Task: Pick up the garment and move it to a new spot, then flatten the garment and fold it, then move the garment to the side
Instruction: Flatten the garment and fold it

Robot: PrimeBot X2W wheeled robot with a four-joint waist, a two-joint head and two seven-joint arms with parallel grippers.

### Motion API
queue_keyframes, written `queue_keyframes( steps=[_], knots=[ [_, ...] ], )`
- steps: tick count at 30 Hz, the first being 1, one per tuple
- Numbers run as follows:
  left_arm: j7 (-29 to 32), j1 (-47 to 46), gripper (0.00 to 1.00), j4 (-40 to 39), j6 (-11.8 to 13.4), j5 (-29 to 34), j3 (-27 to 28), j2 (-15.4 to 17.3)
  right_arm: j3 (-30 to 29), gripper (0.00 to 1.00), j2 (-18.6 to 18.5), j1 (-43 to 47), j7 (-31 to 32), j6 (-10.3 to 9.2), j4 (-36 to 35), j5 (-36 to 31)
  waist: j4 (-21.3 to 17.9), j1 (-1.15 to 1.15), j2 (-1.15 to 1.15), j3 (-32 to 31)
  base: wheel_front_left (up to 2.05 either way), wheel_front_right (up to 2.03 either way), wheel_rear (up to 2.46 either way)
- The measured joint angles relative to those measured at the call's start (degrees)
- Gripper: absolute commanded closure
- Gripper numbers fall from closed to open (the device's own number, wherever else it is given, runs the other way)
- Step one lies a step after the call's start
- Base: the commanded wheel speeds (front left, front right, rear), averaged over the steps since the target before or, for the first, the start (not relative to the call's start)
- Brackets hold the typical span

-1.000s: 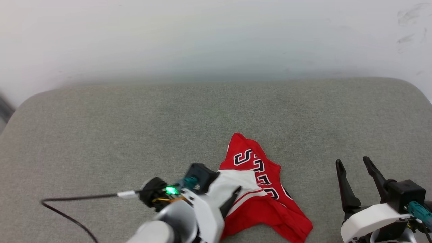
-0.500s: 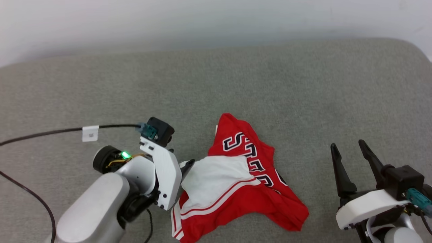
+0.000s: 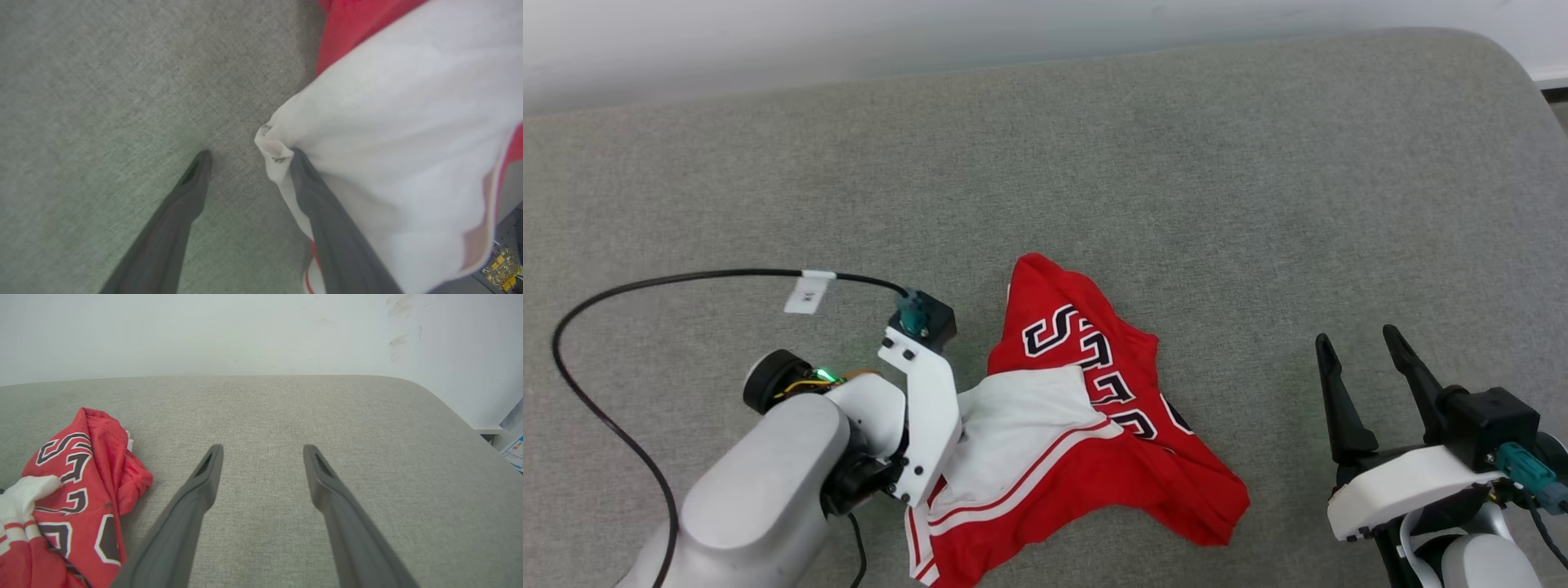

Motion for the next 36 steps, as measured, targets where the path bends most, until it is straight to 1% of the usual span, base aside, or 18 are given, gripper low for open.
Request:
queue_keyframes(
  steps=[1, 2, 4, 6, 9, 13, 16, 19, 21, 24, 27, 29, 32, 33, 34, 35, 36],
  knots=[
    [0.1, 0.0, 0.81, 0.1, -0.2, 0.1, -0.7, -0.2, 0.0, 0.0, 0.0, 0.0, 0.0, 0.0, 0.2, 0.0, 0.0, 0.0, 0.0, -0.2, 0.0, 0.0, 0.0],
    [-0.1, 0.0, 1.0, 0.1, -0.2, 0.3, -1.2, -0.3, 0.0, 0.0, 0.0, 0.0, 0.0, 0.0, 0.3, 0.0, 0.1, 0.0, 0.0, -0.3, 0.0, 0.0, 0.0],
    [-2.1, 0.3, 1.0, 0.1, -0.4, 1.0, -1.8, -0.9, 0.1, 0.0, 0.0, -0.1, 0.0, 0.01, 0.4, 0.1, 0.4, 0.0, 0.0, -0.7, 0.0, 0.0, 0.0],
    [-5.5, 0.9, 1.0, 0.0, 0.3, 2.4, -1.8, -1.5, -0.1, 0.0, 0.0, -0.1, 0.0, 0.0, 0.6, 0.2, 0.8, 0.0, 0.0, -1.2, 0.0, 0.0, 0.0],
    [-11.3, 0.8, 1.0, -0.8, 3.0, 4.7, -0.3, -1.7, -0.4, 0.0, 0.0, 0.1, 0.0, 0.0, 0.8, 0.2, 1.6, 0.0, 0.0, -2.2, 0.0, 0.0, 0.0],
    [-17.9, 1.0, 1.0, -4.9, 6.2, 4.6, 4.2, 0.2, -0.6, 0.0, 0.0, 0.7, 0.3, 0.01, 0.7, 0.1, 3.1, 0.0, 0.0, -3.8, 0.0, 0.0, 0.0],
    [-20.3, 3.1, 1.0, -8.5, 9.4, 4.3, 8.0, 3.8, -0.9, 0.0, 0.0, 1.3, 0.6, 0.0, 0.6, 0.1, 4.3, 0.0, 0.0, -5.0, 0.0, 0.0, 0.0],
    [-22.6, 7.7, 1.0, -13.0, 13.6, 2.1, 12.8, 6.6, -1.3, 0.0, 0.0, 1.6, 0.8, 0.01, 0.4, -0.2, 5.6, 0.0, 0.0, -5.9, 0.0, 0.0, 0.0],
    [-24.3, 11.9, 1.0, -15.5, 17.0, 0.4, 16.5, 8.1, -1.5, 0.0, 0.0, 1.7, 0.8, 0.01, 0.1, -0.2, 6.2, 0.0, 0.0, -6.4, 0.0, 0.0, 0.0],
    [-26.3, 20.1, 1.0, -17.0, 21.5, -2.9, 21.8, 10.2, -1.7, 0.0, 0.0, 2.4, 1.0, 0.0, -0.2, -0.2, 7.0, 0.0, 0.0, -6.8, 0.0, 0.0, 0.0],
    [-28.4, 27.9, 1.0, -16.5, 24.4, -6.3, 25.5, 9.8, -1.9, 0.0, 0.0, 2.5, 1.2, 0.0, -0.6, -0.2, 7.3, 0.0, 0.0, -6.7, 0.0, 0.0, 0.0],
    [-29.6, 31.7, 1.0, -15.1, 25.1, -9.0, 27.1, 8.5, -1.9, 0.0, 0.0, 2.5, 1.3, 0.0, -0.7, -0.2, 7.4, 0.0, 0.0, -6.5, 0.0, 0.0, 0.0],
    [-31.6, 35.2, 1.0, -11.2, 24.9, -11.3, 28.2, 6.0, -2.0, 0.0, 0.0, 2.5, 1.7, 0.0, -0.8, -0.5, 7.5, 0.0, 0.0, -6.4, 0.0, 0.0, 0.0],
    [-32.8, 35.5, 0.95, -9.8, 24.4, -11.9, 28.4, 5.1, -2.1, 0.0, 0.0, 2.5, 1.8, 0.0, -0.9, -0.6, 7.5, 0.0, 0.0, -6.4, 0.0, 0.0, 0.0],
    [-33.6, 35.5, 0.7, -8.4, 23.8, -12.4, 28.7, 4.3, -2.0, 0.0, 0.0, 2.5, 1.8, 0.0, -1.0, -0.7, 7.4, 0.0, 0.0, -6.4, 0.0, 0.0, 0.0],
    [-34.2, 35.5, 0.23, -7.1, 23.0, -12.9, 28.7, 3.7, -2.0, 0.0, 0.0, 2.5, 1.8, 0.0, -1.1, -0.8, 7.4, 0.0, 0.0, -6.5, 0.0, 0.0, 0.0],
    [-35.3, 35.4, 0.0, -6.2, 22.4, -13.0, 28.7, 3.1, -2.0, 0.0, 0.0, 2.5, 1.9, 0.0, -1.2, -0.9, 7.3, 0.0, 0.0, -6.7, 0.0, 0.0, 0.0]
  ],
)
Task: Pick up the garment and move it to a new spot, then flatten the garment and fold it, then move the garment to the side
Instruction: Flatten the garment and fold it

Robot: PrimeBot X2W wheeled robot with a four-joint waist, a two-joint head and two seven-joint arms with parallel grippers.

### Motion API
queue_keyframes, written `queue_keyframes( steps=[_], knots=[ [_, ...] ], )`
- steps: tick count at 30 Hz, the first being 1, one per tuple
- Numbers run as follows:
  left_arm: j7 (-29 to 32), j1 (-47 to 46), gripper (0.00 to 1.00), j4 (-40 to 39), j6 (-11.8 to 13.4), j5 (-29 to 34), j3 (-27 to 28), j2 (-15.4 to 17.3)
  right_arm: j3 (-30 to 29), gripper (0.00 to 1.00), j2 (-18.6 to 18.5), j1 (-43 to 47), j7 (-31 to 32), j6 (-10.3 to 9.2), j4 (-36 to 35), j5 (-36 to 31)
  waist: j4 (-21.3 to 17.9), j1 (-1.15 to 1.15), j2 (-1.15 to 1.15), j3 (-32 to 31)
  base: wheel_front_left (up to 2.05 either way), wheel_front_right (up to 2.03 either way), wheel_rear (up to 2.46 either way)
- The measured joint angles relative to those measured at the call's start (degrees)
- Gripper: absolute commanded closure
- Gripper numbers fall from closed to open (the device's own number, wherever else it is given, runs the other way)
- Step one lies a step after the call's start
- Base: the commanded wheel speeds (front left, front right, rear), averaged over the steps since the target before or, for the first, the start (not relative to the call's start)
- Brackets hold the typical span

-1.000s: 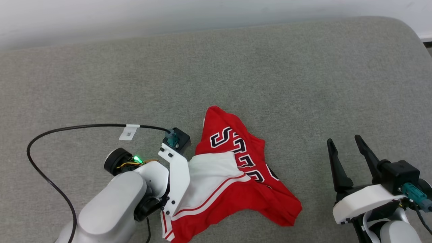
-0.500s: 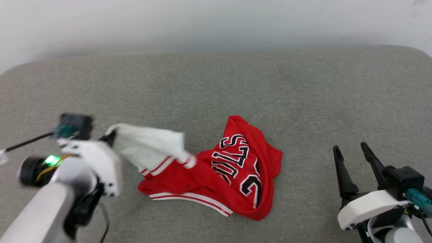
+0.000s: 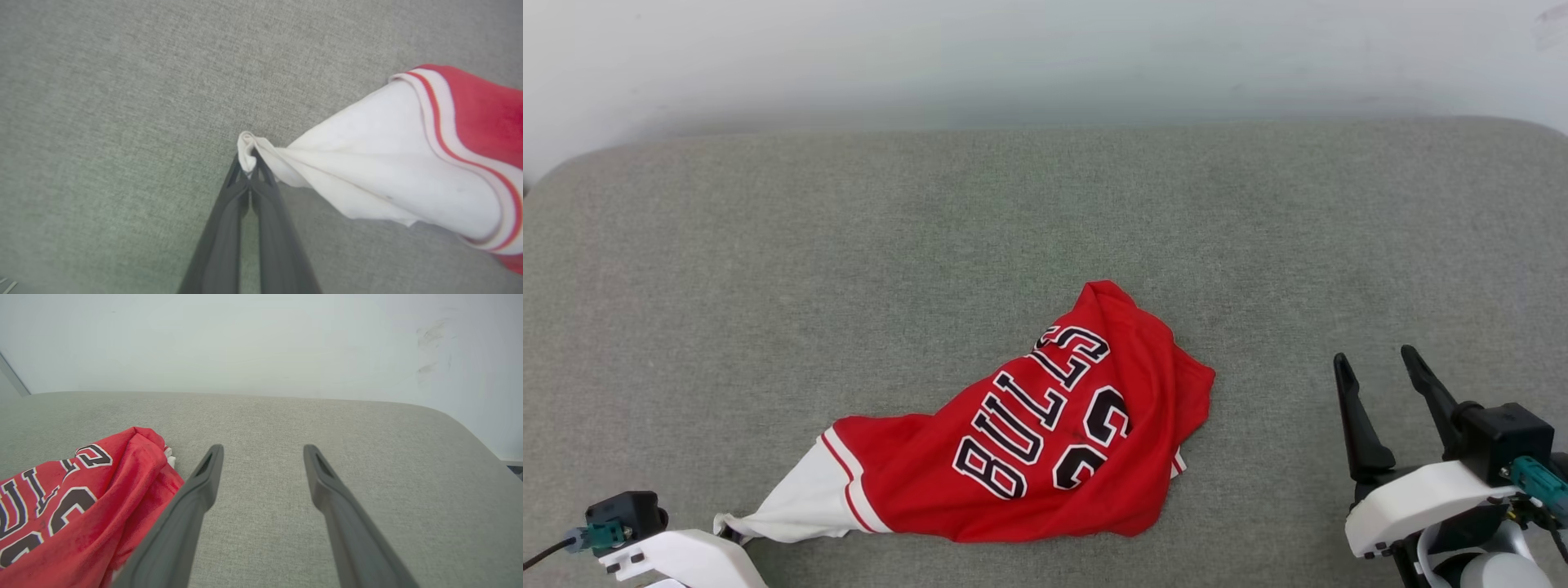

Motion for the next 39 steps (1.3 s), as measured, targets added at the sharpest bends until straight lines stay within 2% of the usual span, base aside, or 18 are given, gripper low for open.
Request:
queue_keyframes(
  steps=[5, 11, 17, 27, 31, 35, 39],
  knots=[
    [-6.4, -2.3, 0.0, 1.8, -2.9, 0.0, 1.4, -2.1, -0.8, 0.0, 0.0, 0.2, 0.8, 0.0, -0.5, -0.9, 0.2, 0.0, 0.0, -1.6, 0.0, 0.0, 0.0],
    [-12.8, -3.8, 0.0, -0.2, -3.7, 3.4, 1.3, -1.9, -0.9, 0.0, 0.0, 1.7, 1.5, 0.0, -0.6, -1.4, 0.3, 0.0, 0.0, -5.0, 0.0, 0.0, 0.0],
    [-17.1, -4.5, 0.0, -6.2, -3.3, 7.6, -0.7, -2.1, -0.9, 0.0, 0.0, 3.1, 2.5, 0.0, -1.1, -1.4, 0.3, 0.0, 0.0, -7.9, 0.0, 0.0, 0.0],
    [-19.1, -4.5, 0.0, -14.7, 1.0, 17.1, -7.6, -3.0, 0.0, 0.0, 0.0, 3.4, 5.1, 0.0, -0.4, -1.1, 1.0, 0.0, 0.0, -8.8, 0.0, 0.0, 0.0],
    [-18.7, -4.4, 0.0, -16.2, 2.2, 18.4, -9.6, -4.6, -0.2, 0.0, 0.0, 1.3, 11.0, 0.0, 2.6, 0.6, 1.9, 0.0, 0.0, -8.0, 0.0, 0.0, 0.0],
    [-19.0, -5.1, 0.0, -16.9, 2.4, 18.7, -10.3, -5.9, 2.0, 0.0, -0.3, -3.4, 22.0, -0.01, 6.2, 2.7, 3.0, 0.0, 0.0, -6.1, 0.0, 0.0, 0.0],
    [-19.3, -7.3, 0.0, -16.8, 1.8, 19.2, -11.1, -6.4, 5.4, 0.0, -2.3, -8.5, 32.0, 0.0, 9.2, 5.0, 4.8, 0.0, 0.0, -4.0, 0.0, 0.0, 0.0]
  ],
)
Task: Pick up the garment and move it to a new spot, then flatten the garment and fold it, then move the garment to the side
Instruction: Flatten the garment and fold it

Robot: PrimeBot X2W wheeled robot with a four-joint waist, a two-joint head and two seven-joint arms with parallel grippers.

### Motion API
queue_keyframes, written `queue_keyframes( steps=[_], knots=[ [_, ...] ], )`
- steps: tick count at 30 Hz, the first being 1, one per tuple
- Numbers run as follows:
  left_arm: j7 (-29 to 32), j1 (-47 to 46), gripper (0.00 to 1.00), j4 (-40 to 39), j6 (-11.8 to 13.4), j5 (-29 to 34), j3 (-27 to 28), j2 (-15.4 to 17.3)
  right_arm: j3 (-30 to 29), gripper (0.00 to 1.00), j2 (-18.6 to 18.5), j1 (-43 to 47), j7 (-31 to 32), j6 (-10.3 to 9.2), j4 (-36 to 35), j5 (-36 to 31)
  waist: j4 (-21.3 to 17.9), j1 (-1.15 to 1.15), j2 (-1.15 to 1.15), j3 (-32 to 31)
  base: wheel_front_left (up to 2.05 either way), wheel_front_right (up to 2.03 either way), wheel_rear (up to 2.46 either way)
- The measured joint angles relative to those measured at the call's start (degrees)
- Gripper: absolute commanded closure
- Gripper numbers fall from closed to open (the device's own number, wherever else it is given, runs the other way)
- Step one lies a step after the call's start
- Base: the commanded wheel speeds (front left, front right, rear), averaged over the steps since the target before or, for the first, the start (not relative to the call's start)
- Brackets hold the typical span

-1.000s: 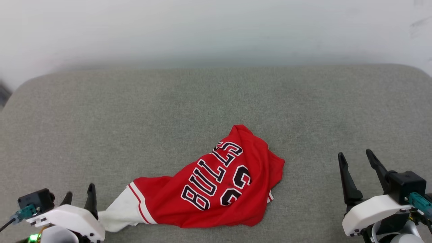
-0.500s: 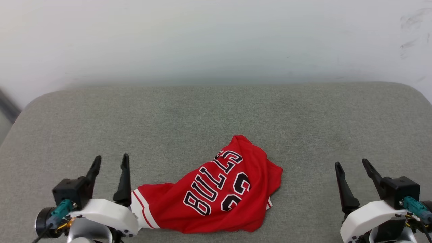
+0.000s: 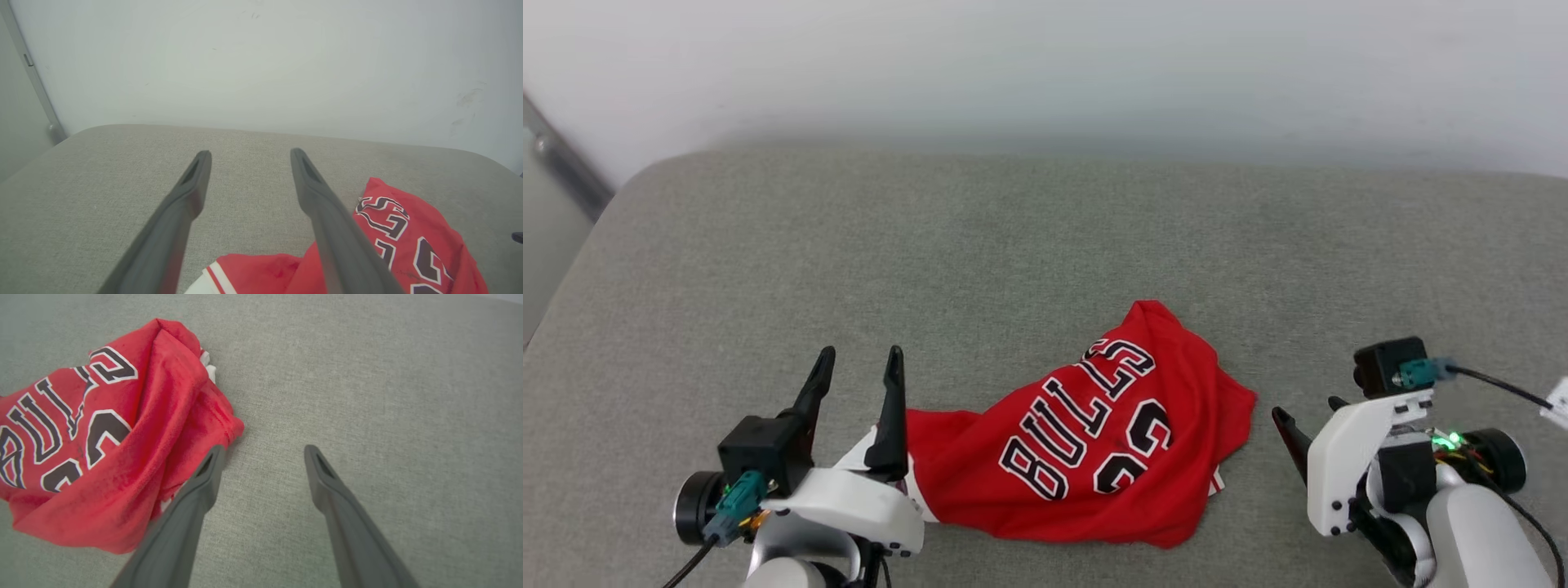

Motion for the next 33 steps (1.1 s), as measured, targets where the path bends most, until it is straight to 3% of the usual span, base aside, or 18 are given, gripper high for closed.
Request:
queue_keyframes(
  steps=[5, 14, 15, 16, 17, 22, 26, 33],
  knots=[
    [-0.9, -2.9, 0.0, 1.0, -1.2, 0.4, -0.8, -1.2, 4.1, 0.0, -2.3, -4.7, 8.2, 0.0, 4.1, 2.5, 3.0, 0.0, 0.0, 2.6, 0.0, 0.0, 0.0],
    [-2.2, -4.7, 0.0, 3.9, -1.7, 0.0, -1.2, -2.6, 7.7, 0.0, -3.6, -9.6, 13.6, 0.0, 13.4, 6.6, 7.1, 0.0, 0.0, 5.9, 0.0, 0.0, 0.0],
    [-2.3, -4.8, 0.0, 4.2, -1.7, 0.0, -1.2, -2.7, 8.0, 0.55, -3.8, -10.1, 14.0, -0.01, 14.0, 7.1, 7.3, 0.0, 0.0, 6.0, 0.0, 0.0, 0.0],
    [-2.4, -4.8, 0.0, 4.4, -1.8, -0.3, -1.2, -2.9, 8.3, 0.92, -4.0, -10.5, 14.3, -0.01, 14.5, 7.5, 7.5, 0.0, 0.0, 6.0, 0.0, 0.0, 0.0],
    [-2.5, -4.8, 0.0, 4.6, -2.0, -0.5, -1.1, -3.0, 8.5, 1.0, -4.2, -10.9, 14.3, -0.01, 15.0, 8.1, 7.5, 0.0, 0.0, 6.0, 0.0, 0.0, 0.0],
    [-2.9, -4.7, 0.0, 5.5, -2.2, -0.6, -1.1, -2.9, 8.7, 1.0, -6.5, -13.2, 10.4, 0.02, 14.0, 8.8, 6.8, 0.0, 0.0, 5.1, 0.0, 0.0, 0.0],
    [-2.8, -4.5, 0.0, 5.4, -2.0, -0.6, -1.3, -2.6, 5.2, 1.0, -10.0, -16.7, 6.6, 0.01, 9.5, 6.8, 5.4, 0.0, 0.0, 4.1, 0.0, 0.0, 0.0],
    [-2.1, -3.4, 0.0, 4.8, -1.5, -0.9, -1.4, -1.8, -6.9, 1.0, -10.4, -10.8, 5.1, 0.02, 5.3, 2.9, 2.4, 0.0, 0.0, 2.4, 0.0, 0.0, 0.0]
  ],
)
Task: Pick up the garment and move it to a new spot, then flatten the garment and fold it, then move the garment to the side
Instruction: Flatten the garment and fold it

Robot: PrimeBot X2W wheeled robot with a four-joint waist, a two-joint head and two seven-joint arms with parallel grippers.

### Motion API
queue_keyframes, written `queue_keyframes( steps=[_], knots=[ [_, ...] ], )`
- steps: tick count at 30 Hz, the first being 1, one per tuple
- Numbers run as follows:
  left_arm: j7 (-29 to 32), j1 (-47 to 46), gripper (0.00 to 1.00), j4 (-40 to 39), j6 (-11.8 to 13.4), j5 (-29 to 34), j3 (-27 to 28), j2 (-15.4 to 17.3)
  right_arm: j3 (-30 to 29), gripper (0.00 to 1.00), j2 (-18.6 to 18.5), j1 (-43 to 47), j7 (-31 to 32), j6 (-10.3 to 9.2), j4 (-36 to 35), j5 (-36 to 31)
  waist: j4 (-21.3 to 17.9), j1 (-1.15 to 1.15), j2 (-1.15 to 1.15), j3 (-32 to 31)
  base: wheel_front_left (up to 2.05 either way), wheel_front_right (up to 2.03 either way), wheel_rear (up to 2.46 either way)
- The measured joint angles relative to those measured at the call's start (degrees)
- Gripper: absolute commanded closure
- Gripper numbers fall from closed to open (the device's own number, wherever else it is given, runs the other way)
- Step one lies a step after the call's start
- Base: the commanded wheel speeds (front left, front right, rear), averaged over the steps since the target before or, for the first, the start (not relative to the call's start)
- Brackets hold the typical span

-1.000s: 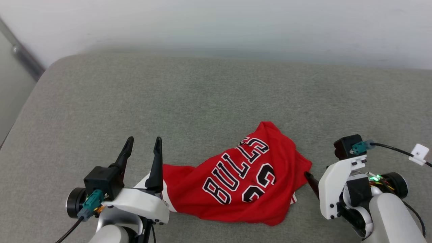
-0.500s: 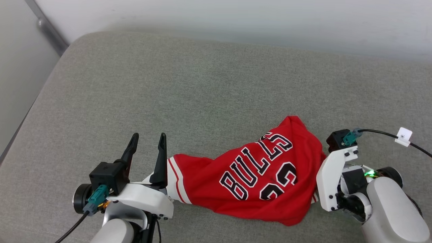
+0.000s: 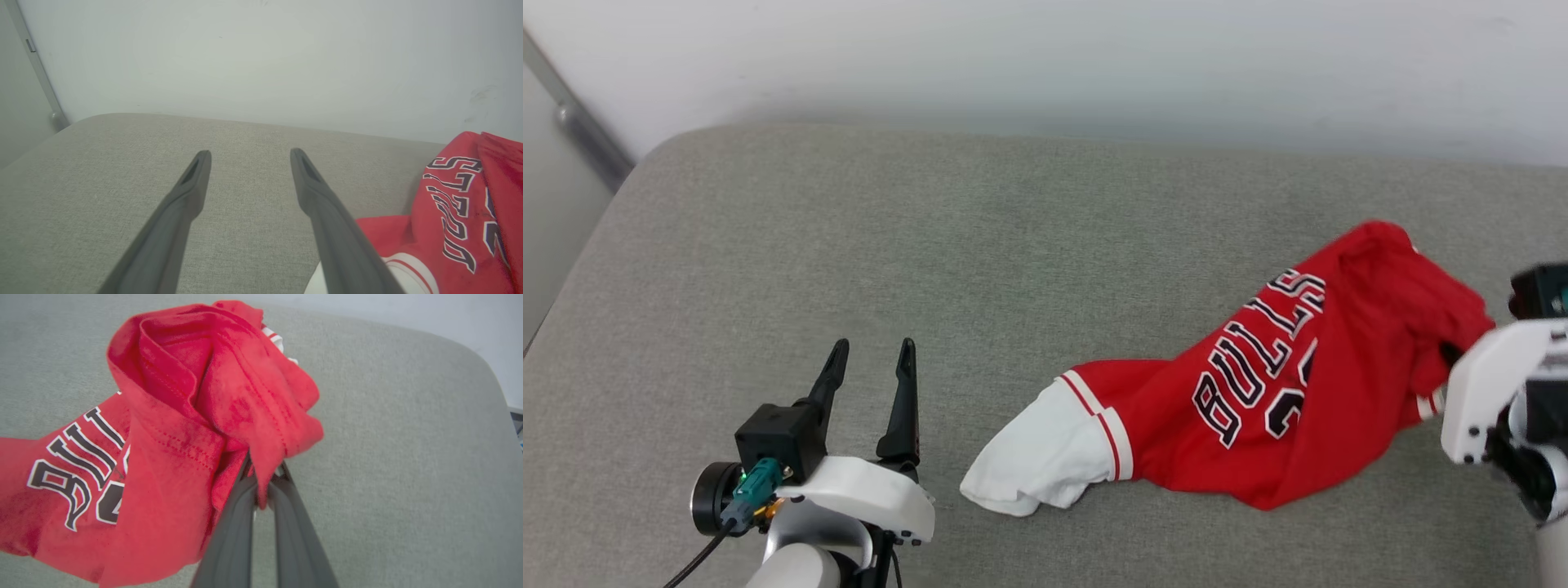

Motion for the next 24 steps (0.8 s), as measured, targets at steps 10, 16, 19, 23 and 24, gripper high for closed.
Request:
queue_keyframes(
  steps=[10, 16, 19, 23, 24],
  knots=[
    [1.5, 1.8, 0.0, -0.4, 0.5, -0.7, -0.1, 1.1, -13.7, 0.0, 10.0, 14.6, -7.5, -0.03, 6.4, -2.7, -3.4, 0.0, 0.0, -1.9, 0.0, 0.0, 0.0],
    [1.8, 3.2, 0.0, -0.9, 1.1, -1.2, 0.4, 1.9, -15.1, 0.0, 11.1, 15.6, -11.4, -0.03, 2.2, -2.3, -5.0, 0.0, 0.0, -3.3, 0.0, 0.0, 0.0],
    [2.2, 3.8, 0.0, -1.4, 1.4, -1.3, 0.5, 2.1, -13.5, 0.0, 11.1, 16.0, -8.2, -0.03, -3.2, -1.9, -5.5, 0.0, 0.0, -4.0, 0.0, 0.0, 0.0],
    [2.3, 4.2, 0.0, -2.0, 1.8, -1.5, 0.4, 2.2, -11.6, 0.0, 9.2, 15.7, -1.3, -0.03, -9.8, -0.8, -5.6, -0.01, 0.0, -4.4, 0.0, 0.0, 0.0],
    [2.4, 4.2, 0.0, -2.1, 1.8, -1.5, 0.3, 2.2, -11.2, 0.0, 8.8, 15.4, 0.4, -0.03, -10.5, -0.6, -5.5, 0.0, 0.0, -4.3, 0.0, 0.0, 0.0]
  ],
)
